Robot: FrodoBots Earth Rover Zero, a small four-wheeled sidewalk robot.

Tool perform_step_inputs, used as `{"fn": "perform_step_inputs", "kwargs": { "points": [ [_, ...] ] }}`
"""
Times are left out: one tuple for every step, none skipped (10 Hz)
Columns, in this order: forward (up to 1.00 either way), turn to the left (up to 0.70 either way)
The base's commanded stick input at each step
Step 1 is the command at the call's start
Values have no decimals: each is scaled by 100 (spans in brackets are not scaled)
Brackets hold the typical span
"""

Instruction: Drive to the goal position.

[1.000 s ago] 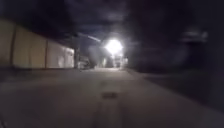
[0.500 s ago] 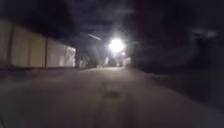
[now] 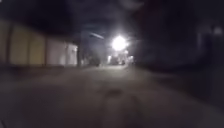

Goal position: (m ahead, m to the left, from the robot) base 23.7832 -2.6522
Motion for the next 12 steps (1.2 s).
{"fn": "perform_step_inputs", "kwargs": {
  "points": [
    [70, -35],
    [70, -35],
    [70, -35],
    [70, -28],
    [70, -18],
    [70, -3],
    [70, 0],
    [70, 0],
    [70, 0],
    [70, 0],
    [70, 0],
    [70, 0]
  ]
}}
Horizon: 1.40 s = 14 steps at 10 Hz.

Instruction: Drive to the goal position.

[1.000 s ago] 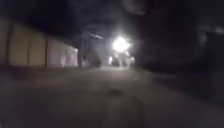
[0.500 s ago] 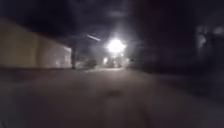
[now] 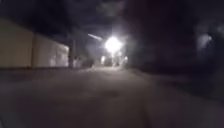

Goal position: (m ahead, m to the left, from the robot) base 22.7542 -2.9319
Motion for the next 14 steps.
{"fn": "perform_step_inputs", "kwargs": {
  "points": [
    [70, 0],
    [70, 0],
    [70, 0],
    [70, 0],
    [70, 0],
    [70, 0],
    [70, 0],
    [70, -8],
    [70, -35],
    [70, -35],
    [70, -35],
    [70, -35],
    [70, -35],
    [70, -35]
  ]
}}
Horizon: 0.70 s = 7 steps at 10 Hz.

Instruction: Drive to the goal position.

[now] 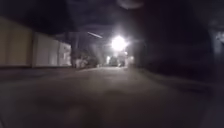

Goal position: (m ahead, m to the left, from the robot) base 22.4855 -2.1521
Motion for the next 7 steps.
{"fn": "perform_step_inputs", "kwargs": {
  "points": [
    [70, -35],
    [70, -35],
    [70, -35],
    [70, -35],
    [70, -24],
    [70, -13],
    [70, -2]
  ]
}}
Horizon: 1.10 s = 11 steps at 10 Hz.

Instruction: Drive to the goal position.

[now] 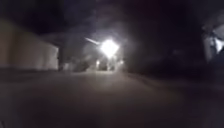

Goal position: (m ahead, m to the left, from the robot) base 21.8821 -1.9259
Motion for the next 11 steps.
{"fn": "perform_step_inputs", "kwargs": {
  "points": [
    [70, 0],
    [70, 0],
    [70, 0],
    [70, 0],
    [70, 0],
    [70, 0],
    [70, 0],
    [70, 0],
    [70, 0],
    [70, 0],
    [70, 0]
  ]
}}
